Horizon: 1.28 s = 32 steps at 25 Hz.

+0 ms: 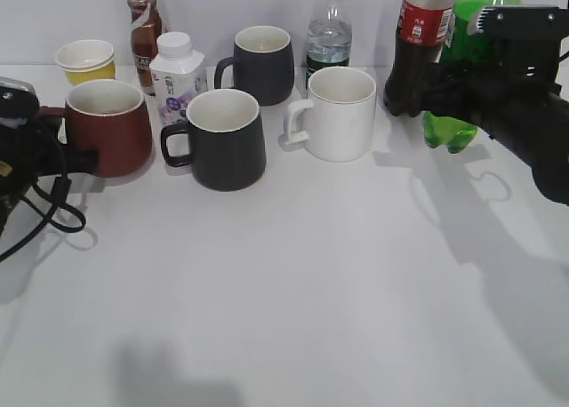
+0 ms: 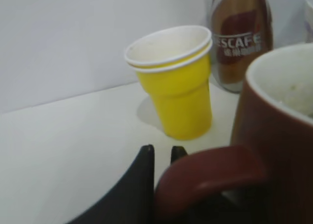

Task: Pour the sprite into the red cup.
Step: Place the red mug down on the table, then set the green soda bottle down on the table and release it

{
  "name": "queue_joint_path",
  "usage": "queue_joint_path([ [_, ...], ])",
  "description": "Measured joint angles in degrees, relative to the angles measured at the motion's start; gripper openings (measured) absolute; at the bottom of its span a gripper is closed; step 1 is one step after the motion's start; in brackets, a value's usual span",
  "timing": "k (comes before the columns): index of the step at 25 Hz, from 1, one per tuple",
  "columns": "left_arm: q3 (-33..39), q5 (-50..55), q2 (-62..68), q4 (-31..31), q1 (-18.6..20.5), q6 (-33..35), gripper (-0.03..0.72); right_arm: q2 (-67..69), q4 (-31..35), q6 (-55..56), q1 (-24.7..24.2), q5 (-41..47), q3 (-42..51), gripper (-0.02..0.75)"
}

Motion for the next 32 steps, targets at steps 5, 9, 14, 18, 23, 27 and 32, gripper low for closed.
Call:
queue_joint_path([
  [5,-1.02,0.52,1.3,4.04,2.97,-4.55,0.075,0.0,0.0,-0.3,0.0,0.0,0.0,0.428],
  [9,-1.39,0.52,2.72,6.86,3.58,-6.17,0.075,0.0,0.0,-0.34,0.0,0.0,0.0,0.428],
  [14,-1.53,-1.44,4.82,7.98,3.58,-8.95,0.074,0.0,0.09,-0.46,0.0,0.0,0.0,0.428],
  [18,-1.53,-1.66,4.96,8.08,3.58,-9.1,0.074,0.0,0.09,-0.46,0.0,0.0,0.0,0.428],
  [23,-1.53,-2.62,4.96,8.47,3.58,-9.95,0.193,0.0,-0.14,-0.46,0.0,0.0,0.0,0.428],
  [27,-1.53,-2.76,4.96,7.96,3.65,-10.13,0.309,0.0,-3.43,-0.52,0.0,0.0,0.0,0.428],
  [32,-0.81,-3.22,4.75,7.96,3.59,-10.18,0.332,0.14,-4.23,-0.52,0.0,-0.14,0.0,0.428],
])
